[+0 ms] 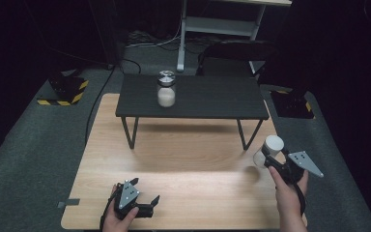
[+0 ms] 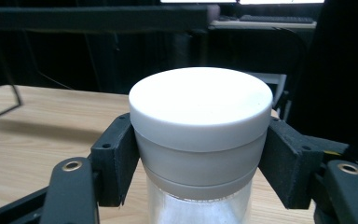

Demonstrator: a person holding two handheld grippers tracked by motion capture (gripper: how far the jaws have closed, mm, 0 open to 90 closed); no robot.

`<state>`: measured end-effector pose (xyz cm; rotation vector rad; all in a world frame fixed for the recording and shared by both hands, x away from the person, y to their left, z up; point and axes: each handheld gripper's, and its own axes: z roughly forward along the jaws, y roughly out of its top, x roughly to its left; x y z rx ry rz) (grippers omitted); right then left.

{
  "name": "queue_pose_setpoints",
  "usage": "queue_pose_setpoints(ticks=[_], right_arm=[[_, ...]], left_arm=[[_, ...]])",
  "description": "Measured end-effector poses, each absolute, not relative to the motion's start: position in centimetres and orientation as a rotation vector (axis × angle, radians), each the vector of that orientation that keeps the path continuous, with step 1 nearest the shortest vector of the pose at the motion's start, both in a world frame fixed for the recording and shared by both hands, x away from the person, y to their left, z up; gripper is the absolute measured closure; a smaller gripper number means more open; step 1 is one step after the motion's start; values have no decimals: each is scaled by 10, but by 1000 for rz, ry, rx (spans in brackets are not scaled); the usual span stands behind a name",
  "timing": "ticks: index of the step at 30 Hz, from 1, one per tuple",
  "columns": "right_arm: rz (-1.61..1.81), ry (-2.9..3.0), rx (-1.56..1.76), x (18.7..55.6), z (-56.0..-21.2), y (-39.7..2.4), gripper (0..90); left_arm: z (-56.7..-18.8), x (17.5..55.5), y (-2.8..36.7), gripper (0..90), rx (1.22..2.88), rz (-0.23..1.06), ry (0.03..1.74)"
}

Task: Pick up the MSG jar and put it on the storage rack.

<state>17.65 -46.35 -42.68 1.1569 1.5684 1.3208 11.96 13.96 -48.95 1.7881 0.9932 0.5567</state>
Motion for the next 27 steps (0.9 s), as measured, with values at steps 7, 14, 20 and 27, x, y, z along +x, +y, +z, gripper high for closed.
queue_pose_setpoints(ticks=[7, 14, 20, 27], right_arm=[[1383, 1580, 1121, 149, -417, -454, 342], [1415, 1593, 1098, 135, -407, -444, 342], [1441, 1600, 1069, 127, -399, -435, 342], [1469, 1615, 1023, 125, -382, -420, 342]], left_arm=[[-489, 120, 138, 2, 1800, 564, 983], [-489, 120, 139, 2, 1796, 559, 990], [-489, 120, 138, 2, 1796, 558, 986], [-488, 120, 136, 2, 1806, 558, 980]])
